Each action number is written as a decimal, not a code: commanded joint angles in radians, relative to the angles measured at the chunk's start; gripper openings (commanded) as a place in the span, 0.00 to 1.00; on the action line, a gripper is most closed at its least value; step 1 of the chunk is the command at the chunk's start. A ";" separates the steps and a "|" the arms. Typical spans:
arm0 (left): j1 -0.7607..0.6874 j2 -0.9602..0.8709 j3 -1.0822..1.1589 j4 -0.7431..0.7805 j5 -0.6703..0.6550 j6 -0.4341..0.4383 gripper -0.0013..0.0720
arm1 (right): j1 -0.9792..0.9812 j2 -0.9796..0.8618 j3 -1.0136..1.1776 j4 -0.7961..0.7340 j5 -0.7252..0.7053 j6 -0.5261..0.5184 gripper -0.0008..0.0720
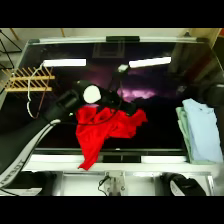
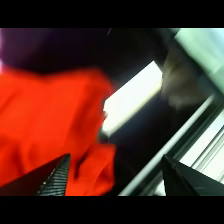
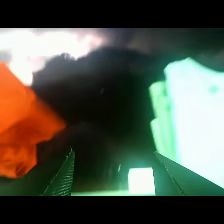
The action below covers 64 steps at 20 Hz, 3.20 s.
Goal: Fold the shirts.
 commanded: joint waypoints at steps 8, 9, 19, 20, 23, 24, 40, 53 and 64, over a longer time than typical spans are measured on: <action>0.415 0.281 -0.271 0.171 -0.595 -0.088 0.94 | 0.000 -0.457 -0.286 0.156 -0.219 -0.094 0.83; 0.421 0.333 -0.369 0.171 -0.587 -0.102 0.94 | -0.001 -0.510 -0.286 0.159 -0.219 -0.120 0.83; 0.380 0.616 -1.052 -0.153 -0.410 -0.122 0.91 | -0.003 -0.689 -0.286 0.202 -0.278 -0.160 0.83; 0.349 0.613 -1.077 -0.174 -0.372 -0.122 0.91 | -0.002 -0.689 -0.286 0.209 -0.278 -0.160 0.83; 0.256 0.607 -1.098 -0.171 -0.277 -0.069 0.91 | -0.002 -0.689 -0.286 0.248 -0.278 -0.160 0.83; 0.231 0.602 -1.098 -0.151 -0.240 -0.058 0.91 | -0.002 -0.689 -0.286 0.257 -0.280 -0.160 0.83; 0.097 0.479 -1.093 -0.054 -0.067 -0.078 0.06 | -0.002 -0.728 -0.286 0.422 -0.447 -0.131 0.83; 0.097 0.579 -1.086 -0.054 -0.095 -0.117 0.06 | -0.002 -0.879 -0.286 0.622 -0.515 -0.079 0.81; 0.213 0.648 -0.484 0.605 -0.553 -0.195 0.06 | -0.003 -0.574 -0.072 0.628 -0.420 -0.367 0.10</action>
